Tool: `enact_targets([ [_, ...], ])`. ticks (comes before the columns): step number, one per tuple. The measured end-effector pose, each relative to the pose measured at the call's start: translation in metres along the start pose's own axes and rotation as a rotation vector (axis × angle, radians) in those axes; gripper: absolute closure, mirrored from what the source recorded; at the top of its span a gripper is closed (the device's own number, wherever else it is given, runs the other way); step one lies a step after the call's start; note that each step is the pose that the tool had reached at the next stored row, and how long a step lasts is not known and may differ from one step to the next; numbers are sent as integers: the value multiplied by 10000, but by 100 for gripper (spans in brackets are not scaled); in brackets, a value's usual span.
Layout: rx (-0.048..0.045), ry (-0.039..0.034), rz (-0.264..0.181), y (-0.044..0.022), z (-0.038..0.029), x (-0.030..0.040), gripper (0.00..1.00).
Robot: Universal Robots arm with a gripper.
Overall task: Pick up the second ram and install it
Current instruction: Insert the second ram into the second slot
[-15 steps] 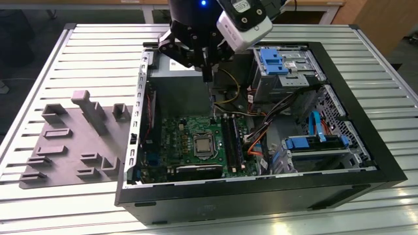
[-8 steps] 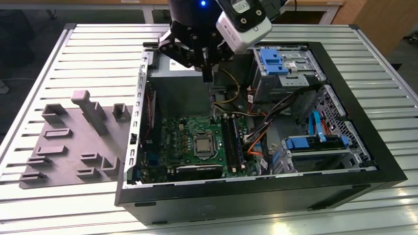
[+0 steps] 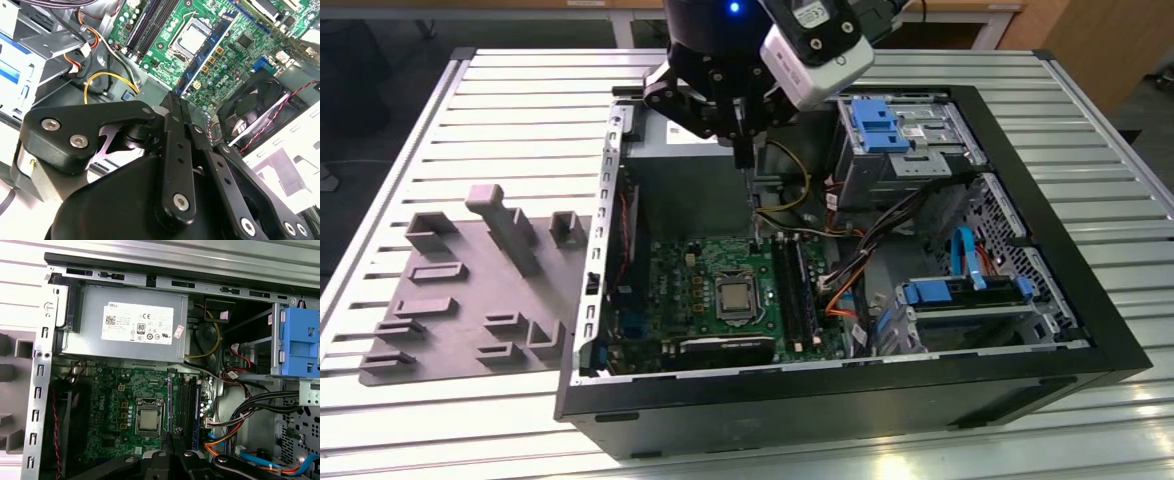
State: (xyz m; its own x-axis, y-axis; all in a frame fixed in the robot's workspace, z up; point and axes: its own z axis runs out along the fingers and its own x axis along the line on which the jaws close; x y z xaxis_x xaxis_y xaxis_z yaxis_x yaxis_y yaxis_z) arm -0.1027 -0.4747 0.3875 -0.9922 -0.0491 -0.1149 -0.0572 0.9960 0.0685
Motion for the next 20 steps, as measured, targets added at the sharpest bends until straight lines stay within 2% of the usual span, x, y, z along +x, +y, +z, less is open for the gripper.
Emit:
enact_targets([
  [20,32,-19,277,-1,10,1,88],
])
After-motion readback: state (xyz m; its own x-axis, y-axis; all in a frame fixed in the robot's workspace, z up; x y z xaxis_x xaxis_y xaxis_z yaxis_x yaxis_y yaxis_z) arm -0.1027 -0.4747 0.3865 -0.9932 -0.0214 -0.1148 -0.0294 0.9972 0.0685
